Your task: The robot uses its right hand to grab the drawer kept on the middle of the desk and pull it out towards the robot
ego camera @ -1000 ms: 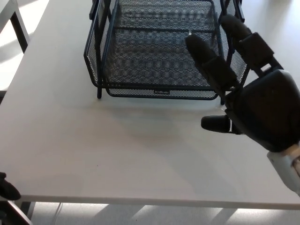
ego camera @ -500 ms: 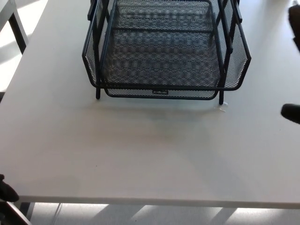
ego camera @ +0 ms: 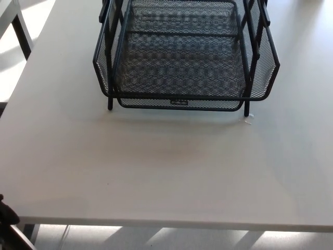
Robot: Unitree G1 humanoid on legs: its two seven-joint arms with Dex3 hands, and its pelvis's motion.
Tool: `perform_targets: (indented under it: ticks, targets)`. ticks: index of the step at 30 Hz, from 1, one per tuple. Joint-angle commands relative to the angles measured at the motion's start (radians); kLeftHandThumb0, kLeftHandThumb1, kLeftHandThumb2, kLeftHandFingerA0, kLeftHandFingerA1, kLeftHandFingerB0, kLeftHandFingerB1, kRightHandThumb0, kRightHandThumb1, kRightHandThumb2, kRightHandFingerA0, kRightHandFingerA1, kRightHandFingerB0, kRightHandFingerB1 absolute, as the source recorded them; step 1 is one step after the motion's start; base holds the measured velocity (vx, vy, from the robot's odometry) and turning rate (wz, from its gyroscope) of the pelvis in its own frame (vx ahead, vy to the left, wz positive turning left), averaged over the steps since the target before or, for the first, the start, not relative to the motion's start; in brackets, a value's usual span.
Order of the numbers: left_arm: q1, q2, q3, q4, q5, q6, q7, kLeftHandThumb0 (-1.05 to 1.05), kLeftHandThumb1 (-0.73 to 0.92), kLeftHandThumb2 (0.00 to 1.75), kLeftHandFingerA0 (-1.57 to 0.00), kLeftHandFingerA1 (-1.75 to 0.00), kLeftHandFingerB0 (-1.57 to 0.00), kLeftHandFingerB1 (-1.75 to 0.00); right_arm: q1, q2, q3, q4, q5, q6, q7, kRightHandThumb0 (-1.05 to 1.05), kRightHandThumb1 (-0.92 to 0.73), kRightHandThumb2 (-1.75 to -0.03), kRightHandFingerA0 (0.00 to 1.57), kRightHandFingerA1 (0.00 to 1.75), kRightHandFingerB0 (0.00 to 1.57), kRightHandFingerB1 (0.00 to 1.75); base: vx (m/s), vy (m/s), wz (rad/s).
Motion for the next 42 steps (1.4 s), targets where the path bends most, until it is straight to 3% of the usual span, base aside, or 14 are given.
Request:
perform_targets:
  ticks: [1, 2, 23, 24, 26, 27, 28, 32, 33, 34, 37, 39, 40, 42]
  targets:
    - [0.007, 0.014, 0.015, 0.022, 0.009, -0.031, 0.013, -0.33, 0.55, 0.56, -0.81, -0.85, -0.81, -0.58, 0.029, 0.002, -0.093, 0.211, 0.057, 0.067, -0.118, -1.05, -0.62, -1.1, 0.0, 0.14, 0.0, 0.17, 0.0, 0.0, 0.0]
    - [0.009, 0.013, 0.015, 0.016, 0.01, -0.023, 0.011, -0.33, 0.55, 0.56, -0.8, -0.84, -0.8, -0.57, 0.031, 0.001, -0.104, 0.254, 0.09, 0.081, -0.077, -1.05, -0.56, -0.85, 0.0, 0.0, 0.0, 0.07, 0.0, 0.0, 0.0]
    - [0.007, 0.022, 0.009, 0.012, 0.025, -0.02, 0.007, -0.32, 0.56, 0.57, -0.79, -0.81, -0.78, -0.54, -0.028, 0.034, 0.095, 0.915, 0.212, 0.048, -0.119, -0.88, -0.51, -0.93, 0.01, 0.47, 0.04, 0.43, 0.0, 0.0, 0.0]
    - [0.006, 0.016, 0.011, 0.018, 0.018, -0.025, 0.012, -0.31, 0.55, 0.56, -0.81, -0.81, -0.79, -0.54, -0.03, 0.039, 0.129, 0.943, 0.208, 0.044, -0.124, -0.93, -0.6, -0.62, 0.0, 0.6, 0.0, 0.49, 0.0, 0.0, 0.0]
    - [0.005, 0.016, 0.01, 0.019, 0.017, -0.026, 0.011, -0.31, 0.55, 0.56, -0.81, -0.83, -0.79, -0.55, -0.042, 0.031, 0.153, 0.977, 0.228, 0.035, -0.133, -0.88, -0.51, -0.94, 0.0, 0.53, 0.07, 0.41, 0.0, 0.0, 0.0]
    - [0.004, 0.018, 0.009, 0.021, 0.017, -0.029, 0.011, -0.31, 0.56, 0.56, -0.81, -0.83, -0.79, -0.55, -0.052, 0.033, 0.168, 1.002, 0.24, 0.026, -0.125, -0.86, -0.61, -0.58, 0.0, 0.61, 0.0, 0.48, 0.0, 0.0, 0.0]
    - [0.004, 0.019, 0.009, 0.021, 0.021, -0.031, 0.012, -0.3, 0.55, 0.56, -0.81, -0.82, -0.79, -0.54, -0.054, 0.034, 0.19, 1.009, 0.25, 0.03, -0.111, -0.85, -0.48, -0.92, 0.03, 0.56, 0.03, 0.44, 0.0, 0.0, 0.0]
    - [0.007, 0.016, 0.011, 0.014, 0.025, -0.025, 0.014, -0.32, 0.55, 0.56, -0.82, -0.82, -0.79, -0.54, -0.063, 0.031, 0.242, 1.012, 0.287, 0.063, -0.059, -0.83, -0.47, -0.93, 0.0, 0.54, 0.02, 0.43, 0.0, 0.0, 0.0]
    - [0.005, 0.017, 0.011, 0.017, 0.026, -0.032, 0.017, -0.32, 0.55, 0.56, -0.81, -0.83, -0.79, -0.55, -0.069, 0.044, 0.243, 1.019, 0.321, 0.063, -0.033, -0.86, -0.6, -0.59, 0.01, 0.59, 0.05, 0.47, 0.0, 0.0, 0.0]
    - [0.004, 0.02, 0.011, 0.022, 0.025, -0.041, 0.015, -0.32, 0.55, 0.56, -0.8, -0.83, -0.78, -0.56, -0.081, 0.045, 0.27, 1.03, 0.31, 0.1, -0.016, -0.81, -0.48, -0.94, 0.0, 0.56, 0.05, 0.49, 0.0, 0.0, 0.0]
    - [0.004, 0.016, 0.013, 0.019, 0.019, -0.037, 0.013, -0.3, 0.55, 0.56, -0.81, -0.82, -0.79, -0.55, -0.078, 0.053, 0.289, 1.034, 0.353, 0.091, 0.001, -0.42, -0.2, -0.89, 0.02, 0.54, 0.0, 0.52, 0.0, 0.0, 0.0]
    - [0.006, 0.016, 0.014, 0.015, 0.019, -0.027, 0.008, -0.31, 0.55, 0.57, -0.8, -0.81, -0.78, -0.54, -0.073, 0.06, 0.306, 1.025, 0.371, 0.099, 0.026, -0.87, -0.58, -0.58, 0.1, 0.59, 0.09, 0.48, 0.0, 0.0, 0.0]
    - [0.006, 0.015, 0.014, 0.018, 0.019, -0.029, 0.01, -0.3, 0.55, 0.56, -0.8, -0.8, -0.78, -0.54, -0.076, 0.054, 0.307, 1.043, 0.4, 0.067, 0.066, -0.42, -0.21, -0.89, 0.04, 0.56, 0.0, 0.53, 0.0, 0.0, 0.0]
    - [0.005, 0.013, 0.014, 0.014, 0.015, -0.028, 0.008, -0.32, 0.55, 0.56, -0.81, -0.82, -0.79, -0.55, -0.113, 0.058, 0.303, 1.108, 0.461, 0.035, 0.141, -0.41, -0.18, -0.87, 0.03, 0.55, 0.0, 0.53, 0.0, 0.0, 0.0]
